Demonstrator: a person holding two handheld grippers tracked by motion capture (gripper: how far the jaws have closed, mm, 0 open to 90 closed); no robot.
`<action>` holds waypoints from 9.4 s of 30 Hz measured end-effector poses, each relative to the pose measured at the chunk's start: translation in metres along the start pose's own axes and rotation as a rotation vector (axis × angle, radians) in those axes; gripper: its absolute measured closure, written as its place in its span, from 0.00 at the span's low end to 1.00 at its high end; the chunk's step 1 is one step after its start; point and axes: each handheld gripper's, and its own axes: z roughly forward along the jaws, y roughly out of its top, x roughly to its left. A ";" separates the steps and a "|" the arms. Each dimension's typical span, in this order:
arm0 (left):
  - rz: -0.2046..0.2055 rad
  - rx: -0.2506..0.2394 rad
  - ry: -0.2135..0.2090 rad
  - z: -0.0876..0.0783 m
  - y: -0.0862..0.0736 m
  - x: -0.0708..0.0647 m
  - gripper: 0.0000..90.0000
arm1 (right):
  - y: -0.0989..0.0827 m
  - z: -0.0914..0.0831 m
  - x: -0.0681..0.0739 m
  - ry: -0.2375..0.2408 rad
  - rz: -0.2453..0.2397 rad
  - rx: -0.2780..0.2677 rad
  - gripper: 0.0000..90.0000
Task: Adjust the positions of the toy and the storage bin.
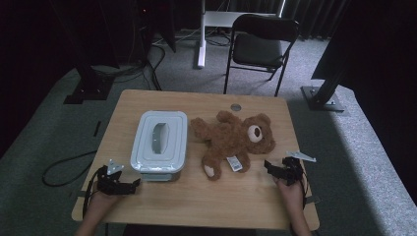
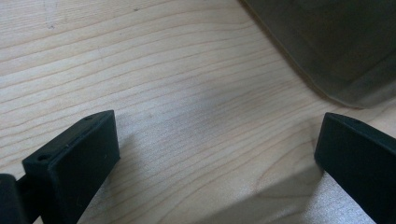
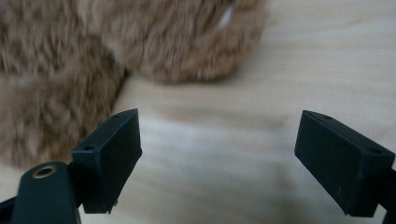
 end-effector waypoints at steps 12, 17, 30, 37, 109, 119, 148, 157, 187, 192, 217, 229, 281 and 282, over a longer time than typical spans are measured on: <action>0.000 0.002 0.000 0.000 0.000 0.000 0.01 | 0.028 0.025 -0.008 0.076 0.085 0.027 0.16; 0.000 0.001 0.000 0.000 0.000 0.000 0.01 | 0.026 0.034 0.002 0.133 0.111 0.061 0.16; 0.000 0.001 0.000 0.000 0.000 0.000 0.01 | 0.010 0.027 0.079 0.258 0.014 0.167 0.26; 0.000 0.001 0.000 0.000 0.000 0.000 0.01 | 0.003 0.032 0.085 0.233 -0.040 0.198 0.64; -0.001 0.002 0.001 0.000 0.000 0.000 0.01 | 0.106 0.037 0.055 0.084 0.096 0.039 0.22; -0.001 0.002 0.001 0.000 0.000 0.000 0.01 | 0.101 0.063 0.067 0.015 -0.005 0.117 0.49; -0.002 0.001 0.001 0.000 0.001 0.000 0.01 | 0.148 0.062 -0.010 -0.116 -0.025 0.148 0.85; 0.014 0.000 -0.015 0.000 0.001 -0.001 0.01 | 0.149 0.054 -0.007 -0.122 -0.023 0.124 0.66; -0.015 -0.117 0.054 0.006 0.049 0.025 0.01 | 0.110 0.066 0.127 0.122 -0.256 -0.021 0.14; 0.005 -0.105 0.051 0.012 0.057 0.026 0.01 | 0.107 0.081 0.147 0.206 -0.265 0.014 0.14; 0.068 -0.110 -0.004 0.019 0.077 -0.012 0.01 | 0.084 0.118 0.193 0.384 -0.272 0.109 0.14; 0.143 -0.094 -0.013 0.017 0.084 -0.038 0.01 | 0.079 0.112 0.172 0.475 -0.289 0.158 0.14; 0.191 -0.126 -0.191 -0.002 0.064 -0.098 0.01 | 0.029 0.036 0.084 0.341 -0.401 0.031 0.14; 0.187 -0.118 -0.185 -0.002 0.062 -0.096 0.01 | 0.023 0.033 0.081 0.324 -0.407 0.028 0.14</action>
